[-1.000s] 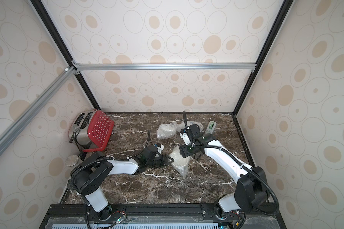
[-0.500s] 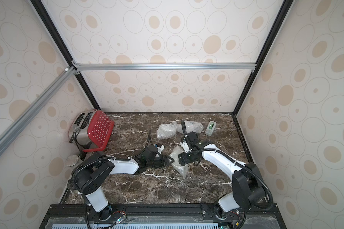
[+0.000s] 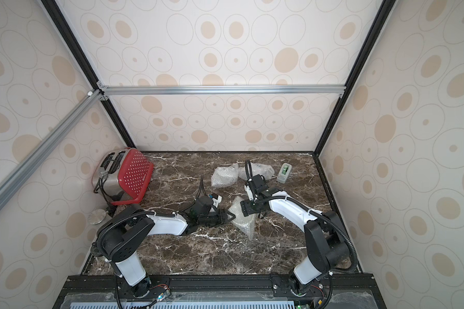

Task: Wrap bowls in bubble wrap
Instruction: Stick the tape on the bubble wrap.

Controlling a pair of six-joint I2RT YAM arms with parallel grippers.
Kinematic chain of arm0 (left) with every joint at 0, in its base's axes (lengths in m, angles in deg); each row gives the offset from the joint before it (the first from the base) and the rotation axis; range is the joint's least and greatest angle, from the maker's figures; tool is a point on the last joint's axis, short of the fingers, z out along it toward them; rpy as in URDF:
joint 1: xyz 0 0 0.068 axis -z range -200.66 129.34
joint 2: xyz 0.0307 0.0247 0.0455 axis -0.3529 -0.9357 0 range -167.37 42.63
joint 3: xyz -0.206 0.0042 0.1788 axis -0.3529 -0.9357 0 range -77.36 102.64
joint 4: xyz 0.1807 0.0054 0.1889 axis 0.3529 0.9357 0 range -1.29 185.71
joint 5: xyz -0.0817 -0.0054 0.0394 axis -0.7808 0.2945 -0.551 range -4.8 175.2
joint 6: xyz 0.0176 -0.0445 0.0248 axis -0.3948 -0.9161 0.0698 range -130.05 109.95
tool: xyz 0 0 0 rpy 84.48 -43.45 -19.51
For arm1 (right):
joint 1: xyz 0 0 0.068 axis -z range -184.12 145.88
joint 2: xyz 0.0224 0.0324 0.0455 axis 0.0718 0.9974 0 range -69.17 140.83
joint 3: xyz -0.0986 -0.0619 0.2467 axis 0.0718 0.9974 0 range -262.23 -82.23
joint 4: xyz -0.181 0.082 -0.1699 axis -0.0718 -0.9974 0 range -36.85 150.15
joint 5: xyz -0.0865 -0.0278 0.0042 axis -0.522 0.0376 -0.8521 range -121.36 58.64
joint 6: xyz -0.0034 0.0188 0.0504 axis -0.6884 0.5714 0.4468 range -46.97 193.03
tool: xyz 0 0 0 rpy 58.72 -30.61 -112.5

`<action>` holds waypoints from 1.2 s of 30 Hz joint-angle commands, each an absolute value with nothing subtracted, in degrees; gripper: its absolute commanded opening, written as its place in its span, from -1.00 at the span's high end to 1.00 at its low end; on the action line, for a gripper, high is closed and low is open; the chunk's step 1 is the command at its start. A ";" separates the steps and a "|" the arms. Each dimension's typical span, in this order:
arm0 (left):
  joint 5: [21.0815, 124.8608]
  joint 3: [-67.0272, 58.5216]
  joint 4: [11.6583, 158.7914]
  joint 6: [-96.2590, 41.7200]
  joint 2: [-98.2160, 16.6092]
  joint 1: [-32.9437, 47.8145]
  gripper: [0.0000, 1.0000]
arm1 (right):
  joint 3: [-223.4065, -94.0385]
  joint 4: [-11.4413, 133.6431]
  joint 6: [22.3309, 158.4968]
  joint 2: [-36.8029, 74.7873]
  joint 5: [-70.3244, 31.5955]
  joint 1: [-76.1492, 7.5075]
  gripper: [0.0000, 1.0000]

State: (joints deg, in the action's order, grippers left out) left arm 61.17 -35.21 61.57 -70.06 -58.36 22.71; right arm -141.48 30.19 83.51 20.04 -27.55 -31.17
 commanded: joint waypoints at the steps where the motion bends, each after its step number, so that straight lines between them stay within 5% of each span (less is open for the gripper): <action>1: 61.65 -34.12 62.34 -69.99 -58.28 22.31 -0.03 | -142.57 31.87 84.70 19.99 -27.54 -29.77 -0.58; 36: 61.51 -33.65 62.97 -69.82 -58.54 22.29 -0.03 | -130.28 42.29 88.52 21.15 -17.48 -23.45 -0.58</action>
State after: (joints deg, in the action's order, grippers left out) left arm 61.06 -35.10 61.68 -70.06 -58.36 22.71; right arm -131.86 41.19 87.68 21.57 -17.82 -23.54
